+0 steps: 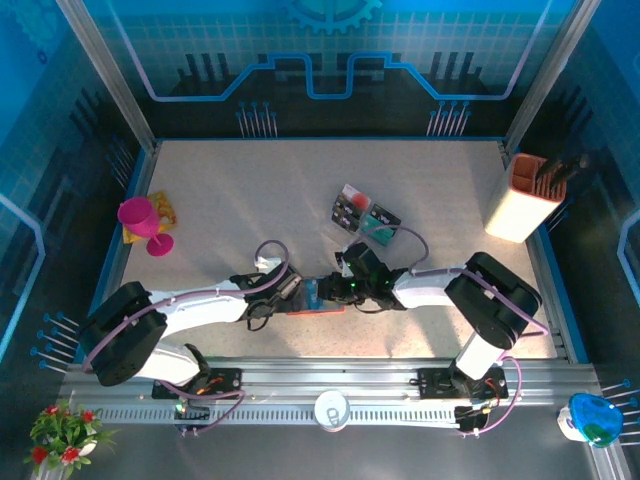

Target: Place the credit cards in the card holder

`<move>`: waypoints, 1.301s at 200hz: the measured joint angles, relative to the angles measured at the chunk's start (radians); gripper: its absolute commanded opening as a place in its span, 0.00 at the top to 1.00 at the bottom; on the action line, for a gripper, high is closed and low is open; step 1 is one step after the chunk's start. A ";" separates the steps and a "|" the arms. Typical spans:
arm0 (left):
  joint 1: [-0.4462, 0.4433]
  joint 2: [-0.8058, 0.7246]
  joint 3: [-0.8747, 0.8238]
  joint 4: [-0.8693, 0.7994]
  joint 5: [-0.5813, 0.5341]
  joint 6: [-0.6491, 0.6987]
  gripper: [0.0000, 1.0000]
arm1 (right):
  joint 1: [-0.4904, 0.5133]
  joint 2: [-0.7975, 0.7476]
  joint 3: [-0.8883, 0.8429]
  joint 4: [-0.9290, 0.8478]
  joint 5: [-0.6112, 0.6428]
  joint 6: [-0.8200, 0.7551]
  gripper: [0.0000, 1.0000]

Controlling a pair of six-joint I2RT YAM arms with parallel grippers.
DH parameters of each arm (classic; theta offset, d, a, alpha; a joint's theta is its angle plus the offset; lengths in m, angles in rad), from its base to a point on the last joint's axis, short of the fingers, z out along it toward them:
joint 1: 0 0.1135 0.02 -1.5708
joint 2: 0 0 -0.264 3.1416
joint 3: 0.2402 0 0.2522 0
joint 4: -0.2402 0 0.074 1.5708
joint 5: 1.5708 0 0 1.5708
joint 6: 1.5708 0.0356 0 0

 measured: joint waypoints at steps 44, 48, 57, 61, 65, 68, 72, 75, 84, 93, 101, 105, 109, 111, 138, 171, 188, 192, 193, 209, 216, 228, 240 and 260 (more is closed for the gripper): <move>0.058 -0.077 0.000 -0.019 0.003 -0.001 0.01 | 0.000 -0.093 0.106 -0.238 0.020 -0.154 0.68; 0.063 -0.080 0.000 -0.021 0.003 -0.001 0.01 | 0.000 -0.097 0.119 -0.256 0.024 -0.174 0.69; 0.072 -0.082 0.000 -0.023 0.003 -0.001 0.01 | 0.000 -0.098 0.144 -0.287 0.033 -0.196 0.74; 0.076 -0.082 0.000 -0.024 0.003 -0.001 0.01 | 0.000 -0.098 0.154 -0.299 0.034 -0.215 0.76; 0.078 -0.082 0.000 -0.025 0.003 -0.001 0.01 | 0.000 -0.098 0.162 -0.311 0.037 -0.221 0.78; 0.080 -0.082 0.000 -0.026 0.003 -0.001 0.01 | 0.000 -0.097 0.168 -0.321 0.039 -0.234 0.79; 0.082 -0.082 0.000 -0.028 0.004 -0.001 0.01 | 0.000 -0.097 0.175 -0.332 0.042 -0.239 0.81; 0.084 -0.082 0.000 -0.028 0.004 -0.001 0.01 | 0.000 -0.096 0.180 -0.340 0.041 -0.251 0.82; 0.087 -0.081 0.000 -0.028 0.007 -0.002 0.01 | 0.000 -0.088 0.196 -0.363 0.045 -0.266 0.85; 0.088 -0.076 0.000 -0.028 0.008 -0.005 0.01 | 0.000 -0.072 0.214 -0.380 0.050 -0.288 0.88; 0.088 -0.068 0.000 -0.028 0.010 -0.009 0.01 | 0.000 -0.054 0.229 -0.392 0.052 -0.303 0.89; 0.088 -0.064 0.000 -0.028 0.011 -0.010 0.01 | 0.000 -0.046 0.234 -0.396 0.054 -0.304 0.90; 0.088 -0.058 0.000 -0.028 0.011 -0.013 0.01 | 0.001 -0.036 0.241 -0.400 0.055 -0.314 0.91; 0.088 -0.055 0.000 -0.028 0.011 -0.016 0.01 | 0.001 -0.033 0.242 -0.403 0.056 -0.314 0.91; 0.088 -0.016 -0.002 -0.028 0.012 -0.027 0.01 | 0.014 0.022 0.269 -0.436 0.064 -0.345 0.92; 0.088 0.003 -0.002 -0.027 0.014 -0.027 0.01 | 0.031 0.075 0.295 -0.462 0.070 -0.371 0.93; 0.088 0.003 -0.002 -0.027 0.014 -0.027 0.01 | 0.035 0.108 0.314 -0.472 0.070 -0.383 0.94; 0.088 0.003 -0.002 -0.027 0.014 -0.027 0.01 | 0.036 0.115 0.319 -0.474 0.071 -0.385 0.94; 0.088 0.003 -0.002 -0.027 0.014 -0.027 0.01 | 0.036 0.117 0.320 -0.474 0.072 -0.385 0.94; 0.088 0.004 -0.002 -0.027 0.014 -0.027 0.01 | 0.040 0.145 0.342 -0.487 0.070 -0.392 0.94; 0.088 0.004 -0.002 -0.027 0.014 -0.027 0.01 | 0.043 0.155 0.354 -0.489 0.068 -0.396 0.94; 0.088 0.004 -0.002 -0.027 0.014 -0.027 0.01 | 0.050 0.171 0.377 -0.492 0.065 -0.401 0.94; 0.088 0.004 -0.002 -0.026 0.014 -0.027 0.01 | 0.058 0.188 0.397 -0.496 0.062 -0.404 0.95; 0.088 0.004 -0.002 -0.026 0.014 -0.027 0.01 | 0.071 0.211 0.428 -0.507 0.055 -0.410 0.95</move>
